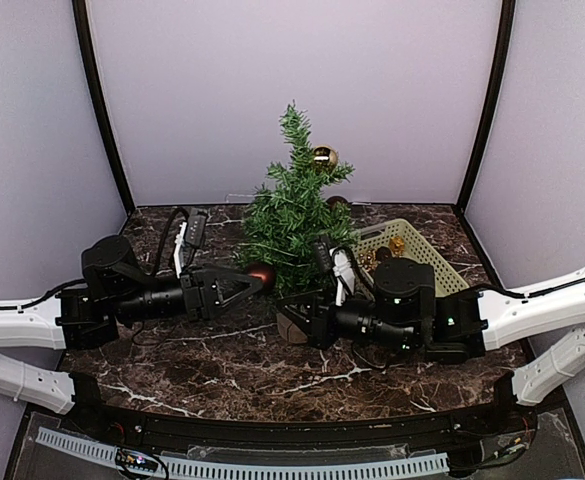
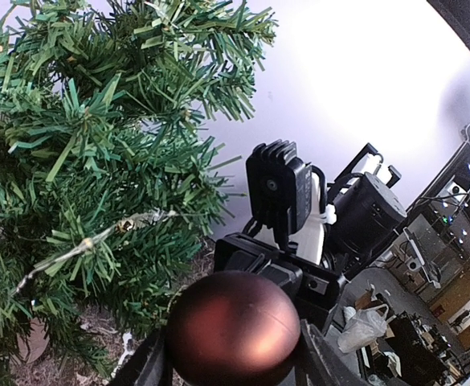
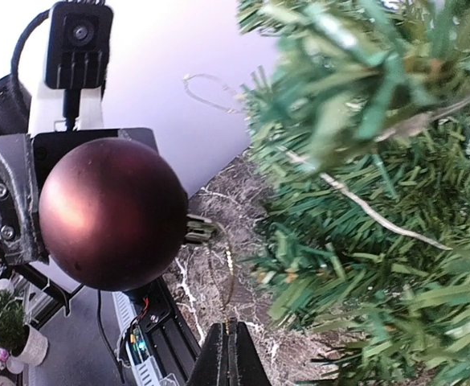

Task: Decorate the small christmas tree
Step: Hang the ornament ball on the branch.

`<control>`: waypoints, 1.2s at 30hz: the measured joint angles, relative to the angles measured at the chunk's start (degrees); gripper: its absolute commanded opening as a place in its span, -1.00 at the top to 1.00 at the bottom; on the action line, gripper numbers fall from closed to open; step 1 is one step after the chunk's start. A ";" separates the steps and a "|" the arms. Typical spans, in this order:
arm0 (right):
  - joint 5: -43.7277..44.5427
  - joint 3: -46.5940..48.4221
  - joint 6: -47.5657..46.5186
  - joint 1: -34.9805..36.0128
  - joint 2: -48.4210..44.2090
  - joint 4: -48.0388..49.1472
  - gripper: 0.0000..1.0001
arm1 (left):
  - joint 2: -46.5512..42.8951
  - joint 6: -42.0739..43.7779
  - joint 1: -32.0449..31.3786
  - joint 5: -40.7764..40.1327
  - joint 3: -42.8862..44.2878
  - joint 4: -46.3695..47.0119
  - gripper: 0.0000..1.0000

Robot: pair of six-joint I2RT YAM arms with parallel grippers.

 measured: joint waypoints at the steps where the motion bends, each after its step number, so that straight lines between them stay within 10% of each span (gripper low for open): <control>1: -0.44 0.00 -0.37 0.13 0.02 0.00 1.00 | -0.11 -0.04 0.00 0.31 -0.22 0.31 0.08; 36: 3.13 0.15 -0.39 0.92 0.68 -3.13 1.00 | 0.00 -0.92 0.42 -0.79 -1.01 -1.95 0.08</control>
